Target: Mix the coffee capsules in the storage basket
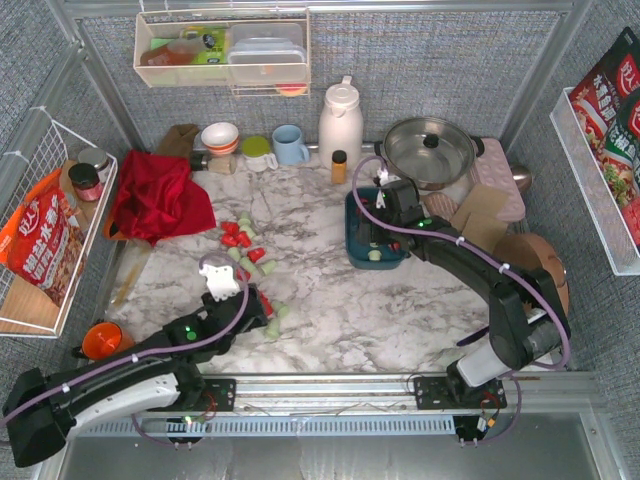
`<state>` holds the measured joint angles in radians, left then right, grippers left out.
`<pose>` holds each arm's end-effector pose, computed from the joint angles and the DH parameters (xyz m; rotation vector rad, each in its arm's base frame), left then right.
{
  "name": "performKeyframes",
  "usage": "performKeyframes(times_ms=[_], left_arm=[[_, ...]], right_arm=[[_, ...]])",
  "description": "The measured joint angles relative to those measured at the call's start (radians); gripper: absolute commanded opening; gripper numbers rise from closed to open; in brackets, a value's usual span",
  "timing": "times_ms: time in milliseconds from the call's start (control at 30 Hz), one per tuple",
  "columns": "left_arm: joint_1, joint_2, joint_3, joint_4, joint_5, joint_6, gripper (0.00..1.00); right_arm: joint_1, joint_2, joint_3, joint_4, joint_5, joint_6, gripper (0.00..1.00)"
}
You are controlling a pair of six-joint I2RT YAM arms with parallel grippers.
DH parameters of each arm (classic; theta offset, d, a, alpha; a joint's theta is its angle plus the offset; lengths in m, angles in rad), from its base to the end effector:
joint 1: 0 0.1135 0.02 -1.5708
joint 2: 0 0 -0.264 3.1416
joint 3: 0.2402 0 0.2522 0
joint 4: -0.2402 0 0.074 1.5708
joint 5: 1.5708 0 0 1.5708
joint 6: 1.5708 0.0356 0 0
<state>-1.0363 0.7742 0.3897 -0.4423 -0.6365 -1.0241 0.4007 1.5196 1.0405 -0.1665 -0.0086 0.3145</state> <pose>0.0948 -0.1186 0.1863 -0.2706 2.2118 -0.3646 0.3121 0.1325 0.2515 -0.1016 2.2441 0.4012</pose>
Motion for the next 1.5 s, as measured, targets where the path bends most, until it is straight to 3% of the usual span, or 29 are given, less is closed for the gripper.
performKeyframes(times_ms=[300, 700, 867, 1067, 1267, 1500], left_arm=[[0.065, -0.016, 0.078, 0.021, 0.100, 0.243, 0.73], [0.210, 0.071, 0.127, 0.236, 0.258, 0.841, 0.69], [0.279, 0.162, 0.226, 0.217, 0.359, 0.946, 0.66], [0.282, 0.256, 0.389, 0.132, 0.410, 0.865, 0.66], [0.268, 0.309, 0.398, 0.050, 0.436, 0.463, 0.62], [0.078, 0.369, 0.321, -0.092, 0.409, 0.106, 0.62]], right_arm=[[0.000, 0.010, 0.015, -0.013, -0.023, 0.000, 0.70], [0.000, -0.019, 0.010, -0.018, -0.029, -0.011, 0.70], [0.000, -0.046, 0.002, -0.016, -0.028, -0.023, 0.70], [0.000, -0.068, -0.019, -0.008, -0.025, -0.026, 0.70], [0.000, -0.085, -0.035, -0.004, -0.026, -0.026, 0.70], [-0.001, -0.092, -0.036, 0.015, -0.031, -0.021, 0.70]])
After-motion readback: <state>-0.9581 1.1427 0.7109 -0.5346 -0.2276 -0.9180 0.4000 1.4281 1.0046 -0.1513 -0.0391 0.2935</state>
